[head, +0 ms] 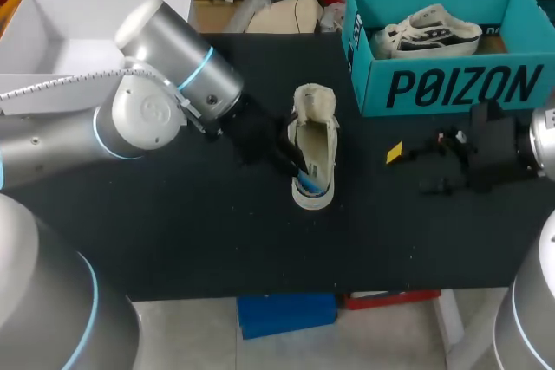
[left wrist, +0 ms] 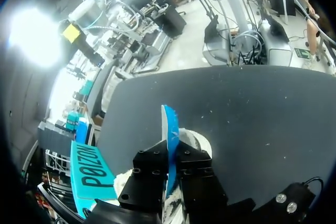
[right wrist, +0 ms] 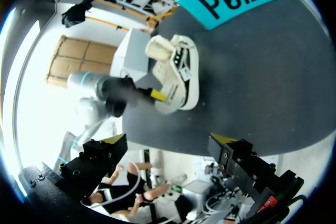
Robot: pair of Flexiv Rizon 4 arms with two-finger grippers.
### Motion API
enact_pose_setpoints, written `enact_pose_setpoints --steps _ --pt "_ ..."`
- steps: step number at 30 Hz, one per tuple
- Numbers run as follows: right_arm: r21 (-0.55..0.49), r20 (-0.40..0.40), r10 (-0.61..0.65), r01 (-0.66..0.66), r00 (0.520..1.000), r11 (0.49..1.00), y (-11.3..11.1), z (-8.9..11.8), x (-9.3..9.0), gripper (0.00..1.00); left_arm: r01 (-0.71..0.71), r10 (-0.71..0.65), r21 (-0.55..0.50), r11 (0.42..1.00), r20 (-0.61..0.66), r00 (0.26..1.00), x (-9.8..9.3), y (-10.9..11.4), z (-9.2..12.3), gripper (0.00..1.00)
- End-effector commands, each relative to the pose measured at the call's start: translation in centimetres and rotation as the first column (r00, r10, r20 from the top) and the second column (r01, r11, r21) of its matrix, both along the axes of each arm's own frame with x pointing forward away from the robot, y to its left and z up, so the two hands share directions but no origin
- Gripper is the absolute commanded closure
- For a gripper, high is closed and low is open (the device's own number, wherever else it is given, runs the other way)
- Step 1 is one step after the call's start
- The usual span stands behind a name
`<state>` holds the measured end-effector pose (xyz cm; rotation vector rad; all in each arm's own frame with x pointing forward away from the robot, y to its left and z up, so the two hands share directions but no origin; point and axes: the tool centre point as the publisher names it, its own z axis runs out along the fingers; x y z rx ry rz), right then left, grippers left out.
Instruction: Take the shoe out of the shoebox, open the shoe tongue, remove and reinsert the insole, then place the shoe into the shoebox
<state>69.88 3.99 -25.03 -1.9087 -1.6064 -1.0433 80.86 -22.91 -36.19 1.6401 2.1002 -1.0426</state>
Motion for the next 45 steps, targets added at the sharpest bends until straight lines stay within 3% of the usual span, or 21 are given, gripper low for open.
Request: enact_pose_setpoints --steps 1,8,17,39,40,43,45 --pt "-0.002 -0.001 -0.001 0.001 1.0 1.0 0.1 0.0 0.0 0.0 -0.007 0.007 0.007 1.0 0.006 1.0 1.1 -0.7 -0.7 1.0" --pt "-0.002 -0.001 -0.001 0.001 1.0 1.0 0.1 0.0 0.0 0.0 -0.04 0.039 0.02 0.999 0.019 0.999 3.1 -0.8 -1.5 1.0" --pt "-0.002 -0.001 -0.001 0.001 1.0 1.0 0.1 0.0 0.0 0.0 -0.056 0.054 0.046 0.997 0.029 0.998 4.3 -1.1 -2.1 1.0" --pt "-0.002 -0.001 -0.001 0.001 1.0 1.0 0.1 0.0 0.0 0.0 0.04 -0.06 0.276 0.96 0.064 0.996 2.6 -2.0 -4.9 0.98" --pt "-0.002 -0.001 -0.001 0.001 1.0 1.0 0.1 0.0 0.0 0.0 0.039 -0.06 0.276 0.96 0.068 0.996 2.7 -2.0 -4.6 0.85" --pt "-0.002 -0.001 -0.001 0.001 1.0 1.0 0.1 0.0 0.0 0.0 0.034 -0.056 0.261 0.965 0.078 0.995 2.7 -1.9 -3.4 0.0" --pt "-0.002 -0.001 -0.001 0.001 1.0 1.0 0.1 0.0 0.0 0.0 0.034 -0.056 0.251 0.967 0.081 0.995 2.8 -1.8 -2.5 0.0"
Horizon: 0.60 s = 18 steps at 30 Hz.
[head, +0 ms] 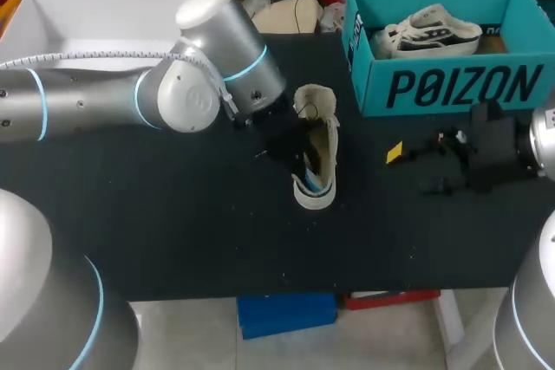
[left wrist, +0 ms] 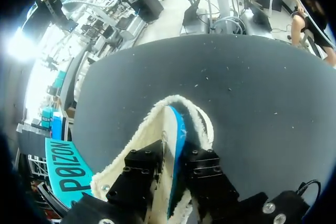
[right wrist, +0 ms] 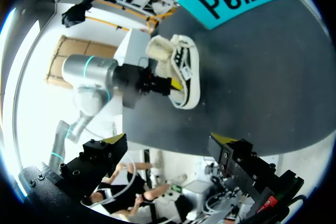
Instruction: Take the shoe out of the shoebox, open the shoe tongue, remove and reinsert the insole, then place the shoe into the shoebox
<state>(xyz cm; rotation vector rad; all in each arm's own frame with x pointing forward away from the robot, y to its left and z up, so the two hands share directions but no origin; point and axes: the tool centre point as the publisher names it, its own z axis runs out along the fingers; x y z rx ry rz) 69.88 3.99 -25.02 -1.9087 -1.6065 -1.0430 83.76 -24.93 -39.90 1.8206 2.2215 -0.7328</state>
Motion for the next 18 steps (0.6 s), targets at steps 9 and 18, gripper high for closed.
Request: enact_pose_setpoints --steps 9,18 --pt "-0.002 -0.001 -0.001 0.001 1.0 1.0 0.1 0.0 0.0 0.0 0.035 -0.035 -0.002 0.999 0.047 0.998 -0.2 0.4 4.8 0.0" --pt "-0.002 -0.001 -0.001 0.001 1.0 1.0 0.1 0.0 0.0 0.0 0.07 -0.078 0.172 0.983 0.038 0.996 -0.9 0.4 4.5 1.0"
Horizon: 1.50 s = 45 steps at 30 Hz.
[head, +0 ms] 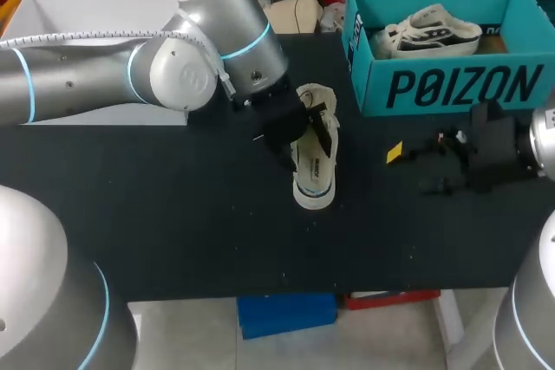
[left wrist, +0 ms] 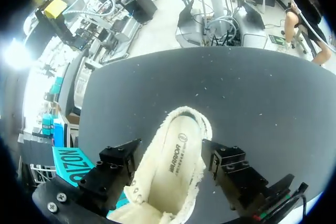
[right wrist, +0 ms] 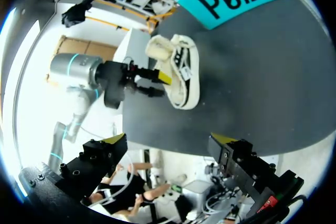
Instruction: Take the shoe out of the shoebox, open the shoe tongue, remove and reinsert the insole, then place the shoe into the shoebox
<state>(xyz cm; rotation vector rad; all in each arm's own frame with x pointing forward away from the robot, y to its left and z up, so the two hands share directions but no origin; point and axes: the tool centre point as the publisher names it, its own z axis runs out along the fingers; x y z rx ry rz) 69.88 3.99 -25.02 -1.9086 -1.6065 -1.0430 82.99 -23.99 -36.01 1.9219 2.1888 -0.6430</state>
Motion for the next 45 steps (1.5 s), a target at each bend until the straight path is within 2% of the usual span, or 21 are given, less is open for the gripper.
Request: enact_pose_setpoints --steps 1,6,12,24,28,32,37,40,45 --pt "-0.002 -0.001 -0.001 0.001 1.0 1.0 0.1 0.0 0.0 0.0 0.01 -0.012 0.14 0.99 0.013 1.0 -0.2 -0.4 0.5 1.0" --pt "-0.002 -0.001 -0.001 0.001 1.0 1.0 0.1 0.0 0.0 0.0 0.001 -0.004 0.216 0.976 0.012 1.0 -0.4 0.0 -1.1 1.0" --pt "-0.002 -0.001 -0.001 0.001 1.0 1.0 0.1 0.0 0.0 0.0 0.032 -0.04 0.272 0.962 0.024 0.999 -0.9 -0.6 -2.6 1.0" --pt "-0.002 -0.001 -0.001 0.001 1.0 1.0 0.1 0.0 0.0 0.0 0.042 -0.042 0.287 0.957 -0.009 0.999 -0.5 -1.5 -6.3 1.0" --pt "-0.002 -0.001 -0.001 0.001 1.0 1.0 0.1 0.0 0.0 0.0 0.051 -0.046 0.274 0.96 -0.024 0.999 -0.7 -1.8 -6.6 1.0" --pt "-0.002 -0.001 -0.001 0.001 1.0 1.0 0.1 0.0 0.0 0.0 0.047 -0.044 0.236 0.971 -0.016 0.999 -0.4 -1.7 -4.9 1.0" --pt "-0.002 -0.001 -0.001 0.001 1.0 1.0 0.1 0.0 0.0 0.0 0.008 -0.001 0.099 0.995 -0.072 0.997 -0.1 -1.2 -1.1 1.0" --pt "-0.002 -0.001 -0.001 0.001 1.0 1.0 0.1 0.0 0.0 0.0 -0.064 0.063 0.003 0.998 -0.141 0.988 0.8 -0.6 1.2 1.0" --pt "-0.002 -0.001 -0.001 0.001 1.0 1.0 0.1 0.0 0.0 0.0 -0.184 0.169 -0.104 0.977 -0.132 0.977 3.7 1.0 5.0 1.0"
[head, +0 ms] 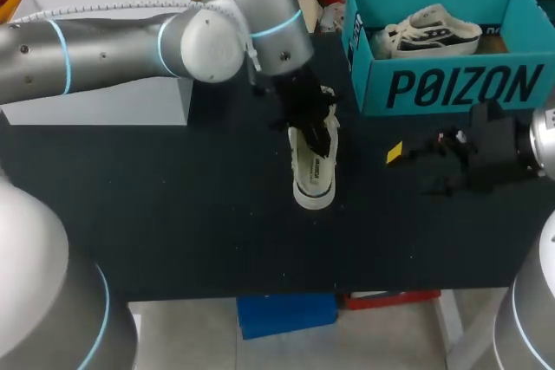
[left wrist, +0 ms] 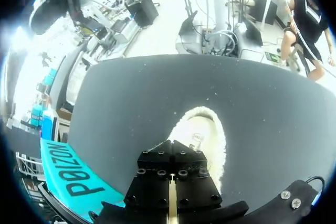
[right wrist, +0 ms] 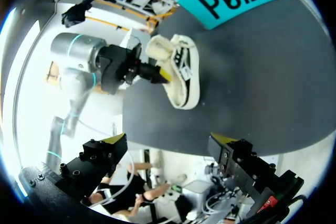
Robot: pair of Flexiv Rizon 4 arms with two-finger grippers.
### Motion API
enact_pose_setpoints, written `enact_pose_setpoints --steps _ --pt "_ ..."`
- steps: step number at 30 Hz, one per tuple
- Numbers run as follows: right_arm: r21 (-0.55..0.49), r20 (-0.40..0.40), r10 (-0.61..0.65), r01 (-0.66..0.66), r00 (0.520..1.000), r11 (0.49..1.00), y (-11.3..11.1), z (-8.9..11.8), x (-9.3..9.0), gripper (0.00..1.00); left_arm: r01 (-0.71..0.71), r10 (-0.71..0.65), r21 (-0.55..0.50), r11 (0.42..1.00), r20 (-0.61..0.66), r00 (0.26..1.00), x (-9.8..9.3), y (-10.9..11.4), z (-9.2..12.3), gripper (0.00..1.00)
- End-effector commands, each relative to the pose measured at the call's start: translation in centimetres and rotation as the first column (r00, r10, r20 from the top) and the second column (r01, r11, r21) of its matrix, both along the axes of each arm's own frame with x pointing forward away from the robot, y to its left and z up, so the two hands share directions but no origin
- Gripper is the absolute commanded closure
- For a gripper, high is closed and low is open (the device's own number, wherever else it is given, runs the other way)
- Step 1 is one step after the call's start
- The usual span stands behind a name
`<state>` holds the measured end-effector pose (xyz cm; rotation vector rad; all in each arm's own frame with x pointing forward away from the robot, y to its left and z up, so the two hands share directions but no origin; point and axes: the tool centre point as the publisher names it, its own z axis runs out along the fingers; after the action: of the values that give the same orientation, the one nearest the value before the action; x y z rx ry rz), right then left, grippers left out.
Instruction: Take the shoe out of the shoebox, open the shoe tongue, remove and reinsert the insole, then place the shoe into the shoebox
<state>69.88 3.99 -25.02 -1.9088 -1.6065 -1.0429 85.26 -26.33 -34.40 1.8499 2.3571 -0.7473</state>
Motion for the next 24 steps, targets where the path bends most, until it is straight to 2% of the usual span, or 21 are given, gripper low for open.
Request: enact_pose_setpoints --steps 1,5,8,10,17,24 --pt "-0.002 -0.001 -0.001 0.001 1.0 1.0 0.1 0.0 0.0 0.0 -0.132 0.137 -0.165 0.977 0.016 0.99 2.1 3.7 4.2 1.0" --pt "-0.002 -0.001 -0.001 0.001 1.0 1.0 0.1 0.0 0.0 0.0 -0.215 0.224 -0.268 0.939 0.005 0.974 4.5 4.5 7.0 1.0" --pt "-0.002 -0.001 -0.001 0.001 1.0 1.0 0.1 0.0 0.0 0.0 -0.275 0.297 -0.285 0.918 0.035 0.954 6.4 5.2 8.3 1.0" --pt "-0.002 -0.001 -0.001 0.001 1.0 1.0 0.1 0.0 0.0 0.0 -0.311 0.34 -0.259 0.915 0.077 0.937 7.7 5.5 8.6 1.0" --pt "-0.002 -0.001 -0.001 0.001 1.0 1.0 0.1 0.0 0.0 0.0 -0.409 0.435 -0.195 0.892 0.119 0.893 11.3 6.0 7.8 1.0" --pt "-0.002 -0.001 -0.001 0.001 1.0 1.0 0.1 0.0 0.0 0.0 -0.375 0.39 -0.124 0.919 0.138 0.91 13.9 5.0 5.8 1.0"
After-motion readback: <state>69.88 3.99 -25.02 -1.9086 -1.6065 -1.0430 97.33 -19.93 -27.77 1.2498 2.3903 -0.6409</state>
